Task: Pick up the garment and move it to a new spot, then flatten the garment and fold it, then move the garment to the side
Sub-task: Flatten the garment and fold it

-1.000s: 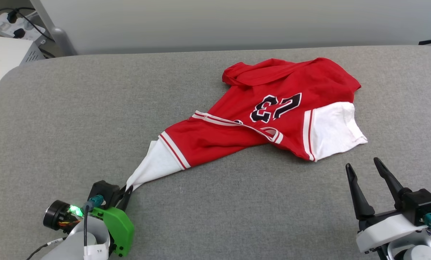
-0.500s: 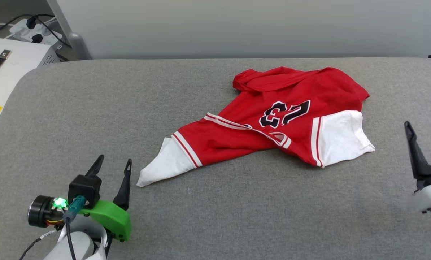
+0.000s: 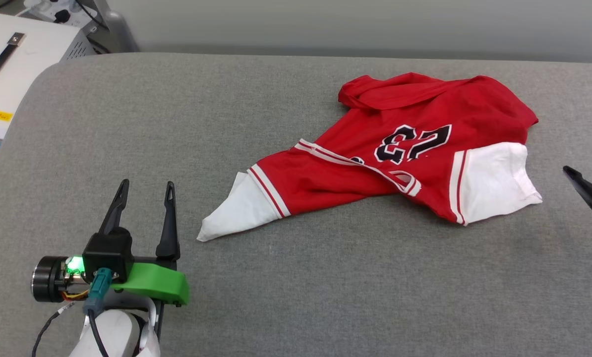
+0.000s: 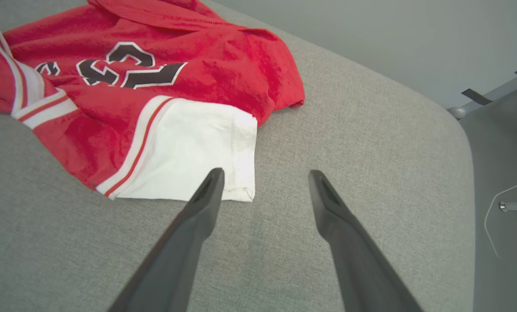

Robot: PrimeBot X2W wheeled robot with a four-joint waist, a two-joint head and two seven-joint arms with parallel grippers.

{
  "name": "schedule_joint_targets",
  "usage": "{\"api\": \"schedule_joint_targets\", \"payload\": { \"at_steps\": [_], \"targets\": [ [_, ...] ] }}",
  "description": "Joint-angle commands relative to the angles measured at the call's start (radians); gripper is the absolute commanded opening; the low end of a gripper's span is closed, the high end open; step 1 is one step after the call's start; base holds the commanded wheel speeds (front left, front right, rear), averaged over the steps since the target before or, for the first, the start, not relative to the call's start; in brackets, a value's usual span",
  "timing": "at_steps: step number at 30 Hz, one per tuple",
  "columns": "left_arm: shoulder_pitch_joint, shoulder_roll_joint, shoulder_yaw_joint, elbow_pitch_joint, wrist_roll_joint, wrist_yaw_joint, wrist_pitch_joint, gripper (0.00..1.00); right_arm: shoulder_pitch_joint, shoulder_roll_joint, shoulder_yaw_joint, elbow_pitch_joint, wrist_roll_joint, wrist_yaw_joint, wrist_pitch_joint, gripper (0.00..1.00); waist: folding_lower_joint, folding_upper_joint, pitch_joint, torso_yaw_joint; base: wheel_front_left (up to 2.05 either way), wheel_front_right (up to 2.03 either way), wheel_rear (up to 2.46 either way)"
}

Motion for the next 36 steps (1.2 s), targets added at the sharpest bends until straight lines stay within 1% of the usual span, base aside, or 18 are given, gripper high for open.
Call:
{"api": "schedule_joint_targets", "payload": {
  "at_steps": [1,3,5,8,13,17,21,22,23,24,29,33,36],
  "targets": [
    [0.018,-0.016,0.016,-0.008,0.022,-0.005,-0.004,1.00,-0.035,-0.014,0.030,0.020,0.040,-0.001,0.064,1.00,0.0000,0.0000,0.035,0.021,0.00,0.00,0.00],
    [0.017,-0.039,0.033,-0.016,0.043,-0.016,-0.004,1.00,-0.071,-0.025,0.062,0.051,0.082,-0.001,0.139,1.00,0.0000,0.0000,0.056,0.032,0.00,0.00,0.00],
    [0.014,-0.059,0.050,-0.020,0.062,-0.028,-0.004,1.00,-0.108,-0.022,0.085,0.089,0.103,-0.001,0.185,1.00,0.0000,0.0000,0.078,0.042,0.00,0.00,0.00],
    [0.006,-0.086,0.074,-0.024,0.089,-0.045,-0.004,1.00,-0.155,0.002,0.111,0.151,0.119,-0.001,0.223,1.00,0.0000,0.0000,0.108,0.058,0.00,0.00,0.00],
    [-0.011,-0.124,0.112,-0.032,0.130,-0.074,-0.004,1.00,-0.216,0.045,0.160,0.264,0.107,-0.001,0.231,1.00,0.0000,0.0000,0.158,0.078,0.00,0.00,0.00],
    [-0.020,-0.154,0.136,-0.029,0.156,-0.096,-0.004,1.00,-0.212,0.061,0.228,0.346,0.088,-0.001,0.226,1.00,0.0000,0.0000,0.178,0.089,0.00,0.00,0.00],
    [-0.017,-0.179,0.163,-0.024,0.175,-0.114,-0.004,1.00,-0.192,0.086,0.272,0.398,0.123,-0.001,0.194,1.00,0.0000,0.0000,0.178,0.085,0.00,0.00,0.00],
    [-0.014,-0.184,0.171,-0.022,0.180,-0.119,-0.004,1.00,-0.189,0.090,0.282,0.404,0.132,-0.001,0.178,0.96,0.0000,0.0000,0.175,0.081,0.00,0.00,0.00],
    [-0.011,-0.188,0.177,-0.020,0.184,-0.122,-0.004,1.00,-0.189,0.091,0.288,0.406,0.138,-0.001,0.161,0.44,0.0000,0.0000,0.172,0.076,0.00,0.00,0.00],
    [-0.009,-0.191,0.183,-0.018,0.188,-0.125,-0.004,1.00,-0.190,0.091,0.293,0.408,0.144,-0.001,0.141,0.01,0.0000,0.0000,0.168,0.072,0.00,0.00,0.00],
    [0.004,-0.207,0.210,-0.010,0.211,-0.148,-0.004,1.00,-0.195,0.068,0.302,0.393,0.180,-0.001,0.014,0.00,0.0000,0.0000,0.128,0.047,0.00,0.00,0.00],
    [0.026,-0.218,0.225,0.004,0.225,-0.161,-0.004,1.00,-0.162,0.032,0.306,0.331,0.213,-0.001,-0.073,0.00,0.0000,0.0000,0.081,0.029,0.00,0.00,0.00],
    [0.050,-0.227,0.236,0.014,0.233,-0.168,-0.004,1.00,-0.099,-0.001,0.295,0.270,0.245,-0.001,-0.121,0.00,0.0000,0.0000,0.045,0.014,0.00,0.00,0.00]
  ]
}}
